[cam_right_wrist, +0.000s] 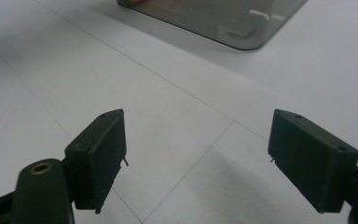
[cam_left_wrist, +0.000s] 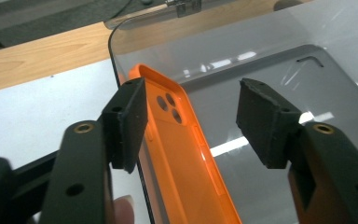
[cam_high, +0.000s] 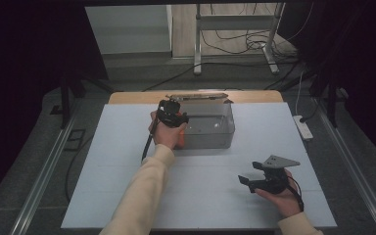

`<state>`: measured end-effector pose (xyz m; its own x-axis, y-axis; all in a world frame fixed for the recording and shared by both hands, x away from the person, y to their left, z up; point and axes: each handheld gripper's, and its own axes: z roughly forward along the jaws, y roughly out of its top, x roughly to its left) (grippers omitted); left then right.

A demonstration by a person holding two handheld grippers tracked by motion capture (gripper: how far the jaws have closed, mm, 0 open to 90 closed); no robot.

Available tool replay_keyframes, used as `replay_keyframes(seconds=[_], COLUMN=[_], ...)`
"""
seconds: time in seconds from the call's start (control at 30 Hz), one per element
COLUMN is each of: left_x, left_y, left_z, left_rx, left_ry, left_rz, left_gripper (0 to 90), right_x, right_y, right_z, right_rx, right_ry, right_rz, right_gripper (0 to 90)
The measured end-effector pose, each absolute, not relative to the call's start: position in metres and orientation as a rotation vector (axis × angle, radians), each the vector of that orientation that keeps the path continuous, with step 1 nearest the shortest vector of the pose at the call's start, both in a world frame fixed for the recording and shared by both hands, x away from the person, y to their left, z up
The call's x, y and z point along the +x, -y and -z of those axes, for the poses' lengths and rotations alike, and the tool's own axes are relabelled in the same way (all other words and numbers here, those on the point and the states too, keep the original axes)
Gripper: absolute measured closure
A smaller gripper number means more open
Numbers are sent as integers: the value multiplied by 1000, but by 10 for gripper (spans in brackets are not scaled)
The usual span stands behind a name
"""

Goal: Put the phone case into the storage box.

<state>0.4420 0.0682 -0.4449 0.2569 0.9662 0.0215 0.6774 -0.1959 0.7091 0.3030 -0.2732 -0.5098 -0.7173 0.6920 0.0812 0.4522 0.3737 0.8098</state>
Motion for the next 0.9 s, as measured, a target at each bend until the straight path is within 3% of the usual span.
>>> replay_keyframes(seconds=[0.23, 0.9], left_x=[440, 426], left_y=[-77, -95], left_z=[442, 425], left_rx=[1980, 1979], left_ry=[-1426, -1273], left_rz=[-567, -475], left_gripper=[342, 295], right_x=[303, 302], right_y=[273, 273], right_z=[510, 509], right_rx=[1014, 1013], right_ry=[-2365, -2367], right_rz=[-1262, -1256], right_gripper=[195, 195])
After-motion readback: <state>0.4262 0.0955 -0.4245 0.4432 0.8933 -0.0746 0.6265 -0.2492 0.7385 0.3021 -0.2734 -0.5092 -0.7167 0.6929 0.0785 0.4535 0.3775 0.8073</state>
